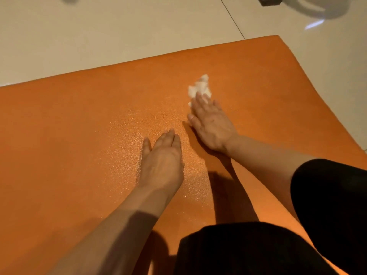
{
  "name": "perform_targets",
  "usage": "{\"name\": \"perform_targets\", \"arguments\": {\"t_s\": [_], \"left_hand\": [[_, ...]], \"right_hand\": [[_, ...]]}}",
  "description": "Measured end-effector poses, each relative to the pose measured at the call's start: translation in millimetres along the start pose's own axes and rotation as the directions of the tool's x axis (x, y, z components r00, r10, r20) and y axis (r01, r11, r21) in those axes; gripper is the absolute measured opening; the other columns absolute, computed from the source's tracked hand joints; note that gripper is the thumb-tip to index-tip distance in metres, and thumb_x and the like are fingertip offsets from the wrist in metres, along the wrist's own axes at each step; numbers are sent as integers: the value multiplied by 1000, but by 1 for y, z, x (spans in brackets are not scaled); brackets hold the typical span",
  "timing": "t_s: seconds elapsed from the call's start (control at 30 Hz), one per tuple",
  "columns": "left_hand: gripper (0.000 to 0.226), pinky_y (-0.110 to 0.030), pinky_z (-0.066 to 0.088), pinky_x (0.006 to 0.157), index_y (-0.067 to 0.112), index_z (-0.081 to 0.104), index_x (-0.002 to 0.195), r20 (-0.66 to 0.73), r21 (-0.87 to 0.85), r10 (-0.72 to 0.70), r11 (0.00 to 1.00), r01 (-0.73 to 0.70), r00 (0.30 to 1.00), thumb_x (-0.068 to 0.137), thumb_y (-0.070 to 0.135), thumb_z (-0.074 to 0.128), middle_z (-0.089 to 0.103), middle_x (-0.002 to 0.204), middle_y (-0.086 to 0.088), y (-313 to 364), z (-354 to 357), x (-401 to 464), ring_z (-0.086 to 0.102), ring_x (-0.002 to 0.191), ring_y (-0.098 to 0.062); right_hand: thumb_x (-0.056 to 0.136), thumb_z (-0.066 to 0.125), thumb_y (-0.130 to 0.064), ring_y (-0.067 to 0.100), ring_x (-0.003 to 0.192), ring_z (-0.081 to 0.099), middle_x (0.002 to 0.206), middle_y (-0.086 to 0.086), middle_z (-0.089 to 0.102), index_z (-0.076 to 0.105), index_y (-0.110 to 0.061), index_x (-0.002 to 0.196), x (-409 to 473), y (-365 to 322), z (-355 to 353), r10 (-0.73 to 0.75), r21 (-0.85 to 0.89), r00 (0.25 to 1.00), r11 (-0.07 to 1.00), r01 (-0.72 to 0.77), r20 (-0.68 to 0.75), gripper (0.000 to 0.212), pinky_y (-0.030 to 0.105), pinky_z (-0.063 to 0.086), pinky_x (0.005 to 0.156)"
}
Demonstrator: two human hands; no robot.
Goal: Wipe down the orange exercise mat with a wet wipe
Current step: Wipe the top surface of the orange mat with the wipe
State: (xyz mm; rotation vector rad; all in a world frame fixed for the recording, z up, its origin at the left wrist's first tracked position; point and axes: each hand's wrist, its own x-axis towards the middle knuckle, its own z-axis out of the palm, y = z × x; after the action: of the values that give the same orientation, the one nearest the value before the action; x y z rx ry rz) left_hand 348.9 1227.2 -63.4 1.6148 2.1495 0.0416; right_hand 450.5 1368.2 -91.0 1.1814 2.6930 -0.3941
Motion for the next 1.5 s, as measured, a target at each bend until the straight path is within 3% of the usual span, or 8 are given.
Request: {"name": "perform_targets", "arguments": {"t_s": [0.13,0.33,0.53,0.73,0.97,1.13,1.37,1.5], "left_hand": [[69,-45,-2,119,16,12,154,-19,-15,-8,1000,8,1000,98,28,49,4,162,1,1,6,-11,5,148,-14],[68,-45,-3,119,14,11,154,-12,-31,-16,999,15,1000,98,26,49,3,162,-1,6,13,-22,6,148,-15],[66,-44,-3,119,15,12,154,-15,-42,-15,999,15,1000,99,29,45,4,162,0,13,16,-30,4,148,-14],[64,-44,-2,119,14,13,154,-3,-36,1,999,-1,1000,99,29,44,6,162,-1,17,21,-38,7,148,-15],[60,-41,1,119,16,18,153,-17,-61,7,998,-8,1000,100,30,43,10,162,1,22,26,-48,9,147,-15],[59,-42,2,118,17,19,153,10,-52,20,998,-20,1000,100,32,41,11,161,1,22,28,-57,10,147,-15],[57,-44,4,119,18,21,152,16,-46,27,999,-26,1000,101,32,40,13,161,2,25,30,-70,11,147,-14],[57,-44,4,118,18,21,152,37,-22,41,999,-40,998,101,33,39,13,161,2,24,31,-78,12,147,-15]], "right_hand": [[96,3,-54,12,149,-6,162,-1,-5,7,-17,155,-35,-1,5,-294,-41,951,954,298,96,70,32,-11,119],[104,14,-45,17,149,-8,163,3,-7,5,-15,156,-37,33,3,171,-64,985,983,-170,20,60,35,-12,119],[95,2,-53,12,148,-7,162,-4,-4,8,-19,155,-74,-5,19,-251,-9,965,967,253,78,70,29,-17,116],[103,13,-47,16,149,-8,162,1,-8,3,-18,156,-67,33,11,165,-97,986,982,-161,34,61,41,-14,119],[93,-2,-56,10,148,-9,161,-7,-7,6,-23,155,-102,-4,24,-187,-25,978,981,190,96,71,40,-19,117],[104,14,-47,14,149,-7,163,-3,-6,6,-21,156,-101,25,19,197,-36,980,980,-195,38,59,47,-17,116],[91,-4,-59,12,149,-8,162,-7,-8,6,-23,156,-137,-12,29,-53,-19,994,998,55,100,75,46,-20,115],[103,11,-50,12,149,-9,162,-6,-9,4,-23,156,-131,15,21,180,-64,977,983,-174,113,60,51,-18,116]]}}
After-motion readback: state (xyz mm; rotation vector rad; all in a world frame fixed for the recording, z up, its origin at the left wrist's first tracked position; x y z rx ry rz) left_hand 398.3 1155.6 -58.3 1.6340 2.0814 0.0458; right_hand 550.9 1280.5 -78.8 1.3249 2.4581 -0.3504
